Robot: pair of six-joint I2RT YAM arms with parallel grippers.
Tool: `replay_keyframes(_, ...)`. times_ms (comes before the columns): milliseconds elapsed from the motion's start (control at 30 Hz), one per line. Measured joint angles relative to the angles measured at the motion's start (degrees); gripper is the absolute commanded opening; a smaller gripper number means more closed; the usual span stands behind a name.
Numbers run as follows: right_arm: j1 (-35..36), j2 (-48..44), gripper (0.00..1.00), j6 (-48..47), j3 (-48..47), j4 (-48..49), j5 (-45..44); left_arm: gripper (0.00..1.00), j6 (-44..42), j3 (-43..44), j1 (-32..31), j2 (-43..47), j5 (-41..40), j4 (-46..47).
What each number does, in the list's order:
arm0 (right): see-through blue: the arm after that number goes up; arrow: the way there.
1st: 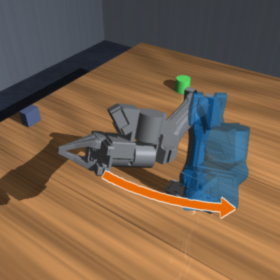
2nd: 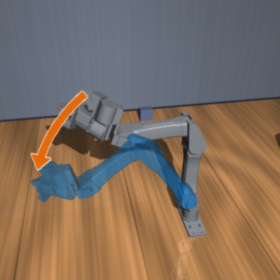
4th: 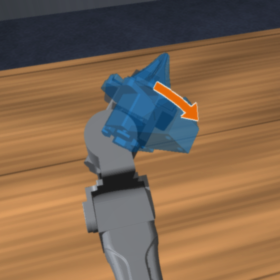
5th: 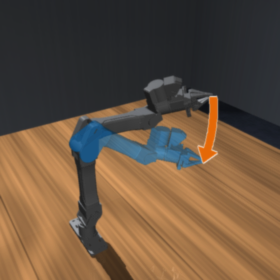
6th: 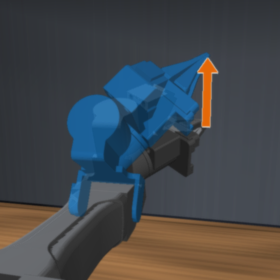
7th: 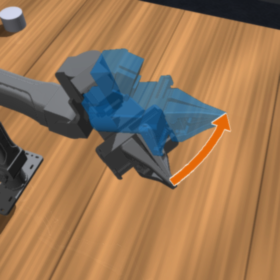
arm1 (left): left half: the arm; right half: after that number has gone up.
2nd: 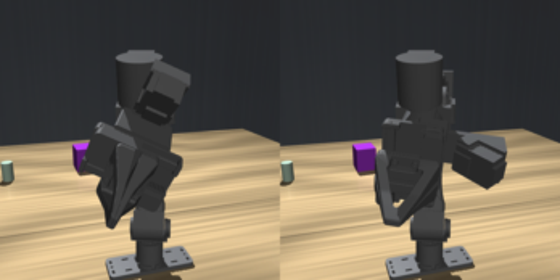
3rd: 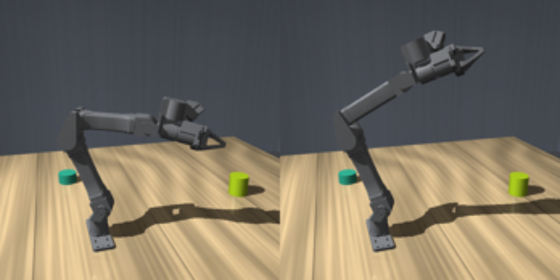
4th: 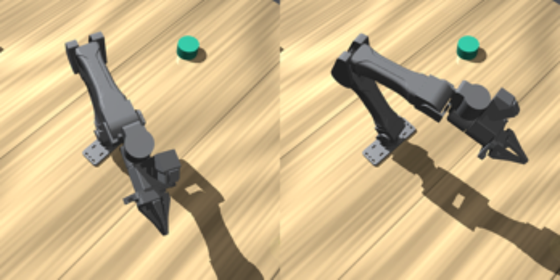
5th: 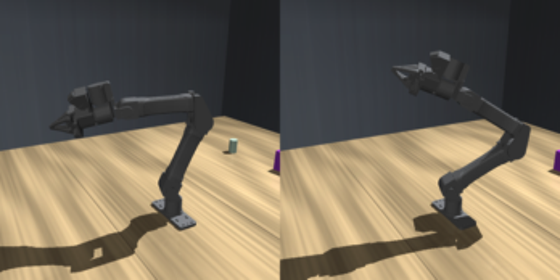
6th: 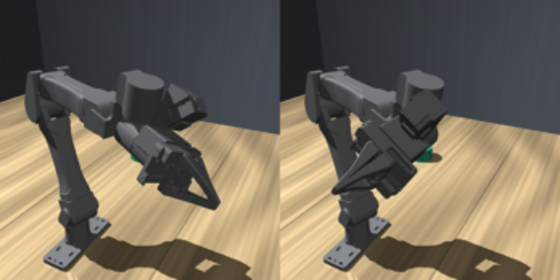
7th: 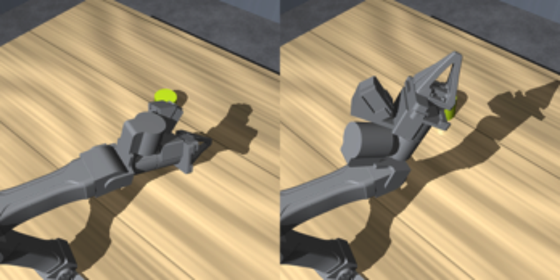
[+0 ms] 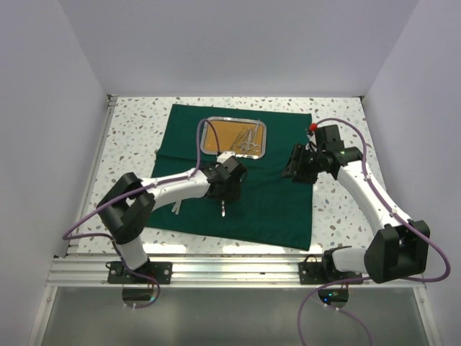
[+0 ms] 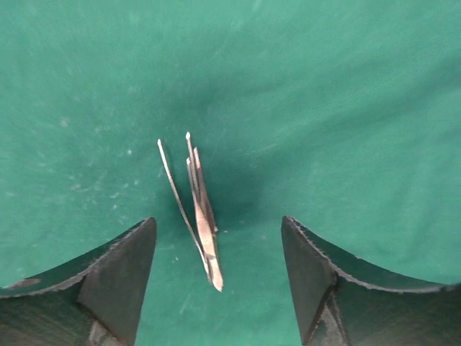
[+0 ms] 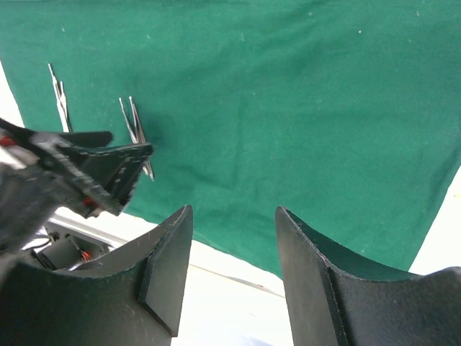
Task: Open and lay out the surgical kit
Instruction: Place the medical item in the surgical kit, then pick up the medical item from the container.
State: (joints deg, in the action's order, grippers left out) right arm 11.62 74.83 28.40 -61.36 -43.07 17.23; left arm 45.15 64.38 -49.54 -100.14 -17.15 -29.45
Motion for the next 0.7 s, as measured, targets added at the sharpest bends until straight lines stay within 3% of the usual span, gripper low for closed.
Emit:
replay_keyframes(367, 0.0, -0.1, 0.54, -0.4, -0.9, -1.2, -1.8, 0.71, -10.4, 23.1, 3.1, 2.4, -1.3, -3.9)
replay_keyframes(700, 0.0, -1.4, 0.54, 0.0, -0.9, -2.1, -5.2, 0.68, -23.6, 52.8, 16.2, -25.4, 5.5, -3.0)
